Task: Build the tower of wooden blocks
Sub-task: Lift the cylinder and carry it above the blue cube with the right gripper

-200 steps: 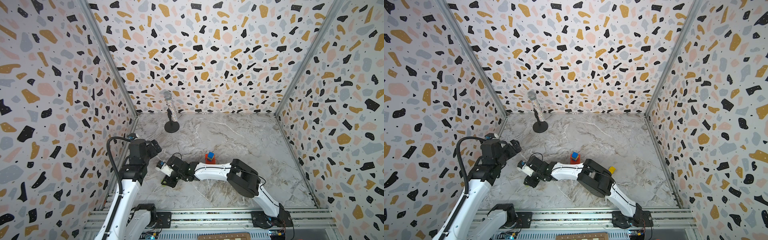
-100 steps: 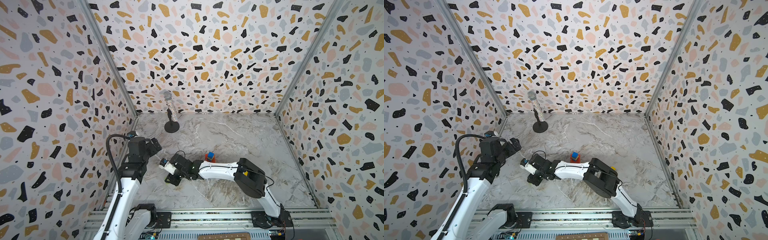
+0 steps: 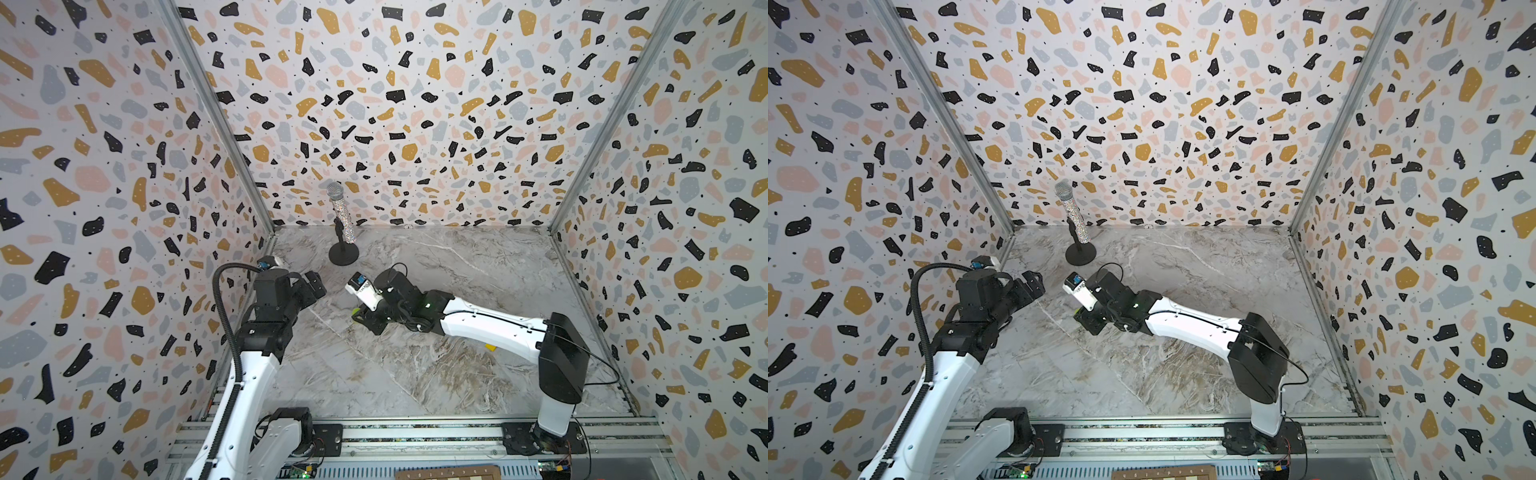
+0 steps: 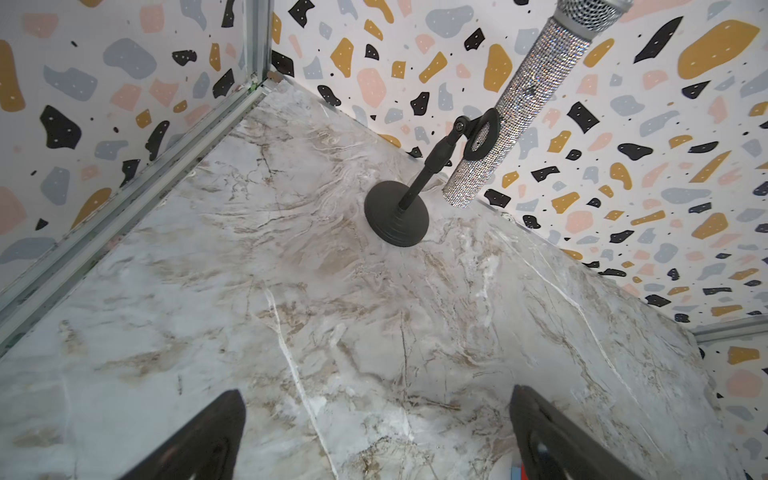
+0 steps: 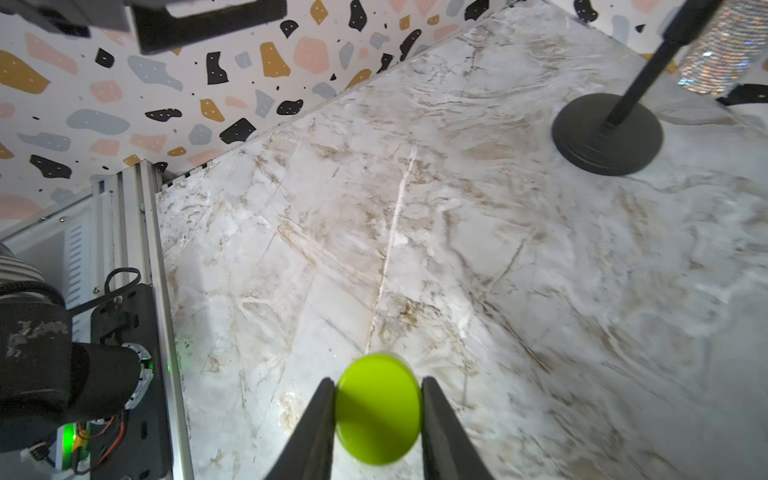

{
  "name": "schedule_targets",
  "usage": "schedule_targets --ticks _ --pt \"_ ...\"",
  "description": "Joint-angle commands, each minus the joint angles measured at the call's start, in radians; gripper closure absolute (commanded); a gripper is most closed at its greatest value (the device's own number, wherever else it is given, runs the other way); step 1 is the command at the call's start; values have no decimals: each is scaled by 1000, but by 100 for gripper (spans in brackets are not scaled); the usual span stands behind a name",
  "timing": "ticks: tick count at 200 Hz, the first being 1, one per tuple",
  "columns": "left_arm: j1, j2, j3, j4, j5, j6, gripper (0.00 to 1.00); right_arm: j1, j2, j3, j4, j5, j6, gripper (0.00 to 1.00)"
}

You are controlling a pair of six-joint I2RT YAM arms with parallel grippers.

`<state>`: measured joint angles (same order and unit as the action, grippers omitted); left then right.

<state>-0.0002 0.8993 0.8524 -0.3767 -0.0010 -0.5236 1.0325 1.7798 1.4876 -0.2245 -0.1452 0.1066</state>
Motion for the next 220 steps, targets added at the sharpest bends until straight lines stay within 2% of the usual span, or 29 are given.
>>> schedule_targets --ticks 1,20,37,58,101,161,220 --pt "-5 15 -33 73 74 7 1 -31 -83 -29 -88 53 -38 81" --pt "-40 29 -51 96 64 2 2 -53 -129 -52 -123 117 -63 81" --pt "-106 51 -47 96 14 4 2 -71 -160 -69 -152 157 -76 81" --pt "-177 99 -41 96 -18 5 2 -103 -194 -96 -167 164 -72 81" --pt "-253 134 -74 145 -39 -10 2 -152 -247 -166 -152 178 -55 81" --pt "-284 174 -91 157 -31 11 1 -198 -264 -212 -142 188 -35 82" --pt "-286 200 -84 157 -22 22 0 -231 -304 -300 -89 132 -7 83"
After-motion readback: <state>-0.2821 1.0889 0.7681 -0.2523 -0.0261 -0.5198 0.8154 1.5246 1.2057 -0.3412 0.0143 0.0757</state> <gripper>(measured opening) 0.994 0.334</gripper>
